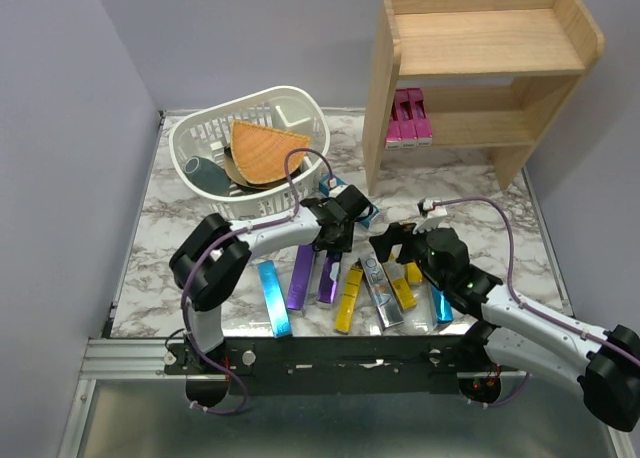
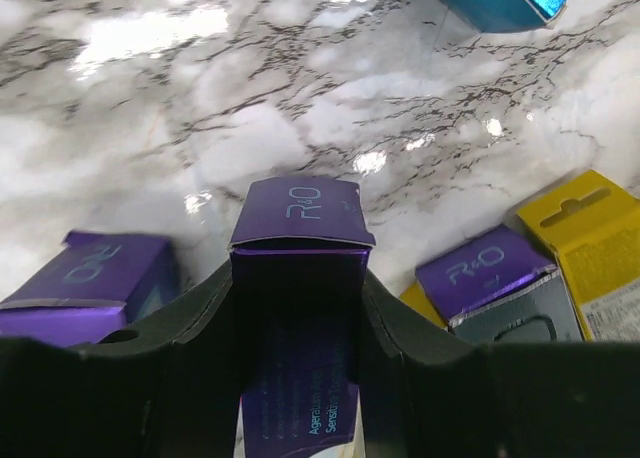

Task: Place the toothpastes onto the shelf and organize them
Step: Pick up the toothpaste from the center of the board, then place the toothpaste on the shelf.

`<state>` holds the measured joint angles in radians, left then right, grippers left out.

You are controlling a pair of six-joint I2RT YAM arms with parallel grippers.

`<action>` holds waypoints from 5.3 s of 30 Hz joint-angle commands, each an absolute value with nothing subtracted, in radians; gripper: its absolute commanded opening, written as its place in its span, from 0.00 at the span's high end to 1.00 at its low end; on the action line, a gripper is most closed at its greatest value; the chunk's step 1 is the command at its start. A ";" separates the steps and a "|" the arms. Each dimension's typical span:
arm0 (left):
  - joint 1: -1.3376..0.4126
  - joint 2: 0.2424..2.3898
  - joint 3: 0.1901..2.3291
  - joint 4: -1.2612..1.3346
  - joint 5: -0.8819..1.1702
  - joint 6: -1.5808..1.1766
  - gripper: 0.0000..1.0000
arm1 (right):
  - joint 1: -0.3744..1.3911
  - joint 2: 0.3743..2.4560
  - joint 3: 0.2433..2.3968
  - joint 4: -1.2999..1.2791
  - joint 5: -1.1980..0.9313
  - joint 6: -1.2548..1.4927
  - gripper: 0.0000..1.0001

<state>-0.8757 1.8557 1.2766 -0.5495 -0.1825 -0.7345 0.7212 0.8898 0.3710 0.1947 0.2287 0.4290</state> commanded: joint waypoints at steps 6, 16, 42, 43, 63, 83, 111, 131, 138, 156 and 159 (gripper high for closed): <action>-0.792 1.452 1.073 -0.353 -0.262 -0.915 0.62 | 0.732 0.816 0.288 0.382 0.034 0.403 0.01; -0.755 1.229 0.830 -0.022 -0.318 -1.198 0.62 | 0.758 0.759 0.210 0.604 -0.152 0.370 0.00; -0.782 1.135 0.608 0.380 -0.365 -1.439 0.62 | 0.957 0.948 0.279 0.649 0.112 0.396 0.08; -0.785 1.134 0.603 0.397 -0.367 -1.443 0.62 | 0.960 0.945 0.278 0.652 0.129 0.397 0.09; -0.804 1.072 0.535 0.439 -0.385 -1.421 0.38 | 1.000 0.824 0.322 0.503 0.285 0.347 0.62; -0.678 0.795 1.133 -0.474 -0.690 -0.461 0.01 | 0.940 0.695 0.733 -0.264 0.664 0.273 0.77; -0.532 0.669 0.859 -0.184 -0.489 -0.265 0.01 | -0.070 1.141 0.997 0.078 0.052 0.038 0.78; -0.532 0.675 0.824 -0.143 -0.525 -0.236 0.01 | -0.262 1.439 1.089 0.216 -0.109 -0.132 0.58; -0.532 0.663 0.810 -0.123 -0.535 -0.226 0.01 | -0.262 1.428 1.097 0.215 -0.006 -0.104 0.32; -0.532 0.638 0.792 -0.100 -0.555 -0.207 0.01 | -0.262 1.434 1.101 0.218 0.104 -0.069 0.51; -0.532 0.637 0.792 -0.098 -0.558 -0.204 0.01 | -0.262 1.453 1.112 0.221 0.115 -0.078 0.52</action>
